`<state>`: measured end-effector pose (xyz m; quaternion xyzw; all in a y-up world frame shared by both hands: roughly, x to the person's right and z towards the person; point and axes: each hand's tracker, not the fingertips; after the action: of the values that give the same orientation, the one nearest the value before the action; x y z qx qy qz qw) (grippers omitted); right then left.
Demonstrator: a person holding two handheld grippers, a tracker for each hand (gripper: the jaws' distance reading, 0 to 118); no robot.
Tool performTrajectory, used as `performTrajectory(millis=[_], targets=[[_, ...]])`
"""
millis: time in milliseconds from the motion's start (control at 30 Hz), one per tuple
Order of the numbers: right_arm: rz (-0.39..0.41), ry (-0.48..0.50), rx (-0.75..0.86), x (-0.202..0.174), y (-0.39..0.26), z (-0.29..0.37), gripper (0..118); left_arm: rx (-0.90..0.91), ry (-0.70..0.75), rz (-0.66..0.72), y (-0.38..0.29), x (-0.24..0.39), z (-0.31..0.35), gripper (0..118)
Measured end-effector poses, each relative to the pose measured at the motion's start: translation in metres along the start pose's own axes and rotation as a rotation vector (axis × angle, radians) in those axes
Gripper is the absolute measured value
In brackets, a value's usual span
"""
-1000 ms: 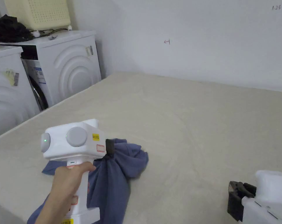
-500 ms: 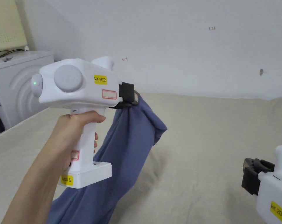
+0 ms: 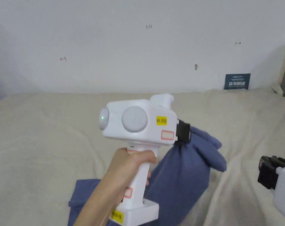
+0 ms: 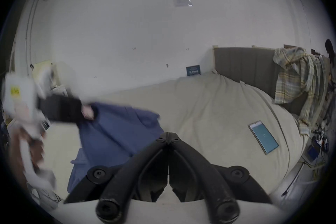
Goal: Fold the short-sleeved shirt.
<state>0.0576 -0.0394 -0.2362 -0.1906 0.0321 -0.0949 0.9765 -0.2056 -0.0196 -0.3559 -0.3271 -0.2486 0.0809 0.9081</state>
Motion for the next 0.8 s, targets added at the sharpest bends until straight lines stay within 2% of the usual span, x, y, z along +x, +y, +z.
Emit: performTrajectory(millis=[167,300,333,367,467,500,533,567,667,733,767,800], targets=[[0.037,-0.026,-0.079,0.008,-0.016,-0.011,0,-0.289,-0.011,0.158,-0.088,-0.024,-0.102,11],[0.052,-0.023,-0.112,0.013,-0.025,-0.021,0,-0.277,-0.005,0.182,-0.108,-0.027,-0.108,14],[0.047,-0.023,-0.119,0.015,-0.026,-0.023,0,-0.275,-0.010,0.188,-0.107,-0.028,-0.107,24],[0.041,-0.024,-0.125,0.016,-0.027,-0.025,0,-0.270,-0.011,0.189,-0.107,-0.030,-0.103,44],[0.031,-0.012,-0.125,0.016,-0.027,-0.026,0,-0.254,-0.018,0.193,-0.105,-0.032,-0.087,73],[0.030,-0.010,-0.125,0.016,-0.027,-0.027,0,-0.243,-0.033,0.203,-0.105,-0.035,-0.082,99],[0.031,-0.006,-0.124,0.014,-0.027,-0.028,0,-0.239,-0.044,0.212,-0.104,-0.039,-0.076,110],[0.032,0.001,-0.125,0.012,-0.026,-0.029,0,-0.236,-0.032,0.222,-0.106,-0.042,-0.071,114],[0.041,0.020,-0.133,0.003,-0.027,-0.033,0,-0.225,0.038,0.196,-0.108,-0.053,-0.050,114],[0.055,0.036,-0.137,-0.004,-0.027,-0.036,0,-0.199,0.071,0.194,-0.106,-0.066,-0.034,103],[0.061,0.043,-0.141,-0.008,-0.028,-0.036,0,-0.173,0.087,0.204,-0.103,-0.074,-0.020,89],[0.067,0.052,-0.144,-0.011,-0.028,-0.038,0,-0.150,0.101,0.216,-0.102,-0.081,-0.008,59]])
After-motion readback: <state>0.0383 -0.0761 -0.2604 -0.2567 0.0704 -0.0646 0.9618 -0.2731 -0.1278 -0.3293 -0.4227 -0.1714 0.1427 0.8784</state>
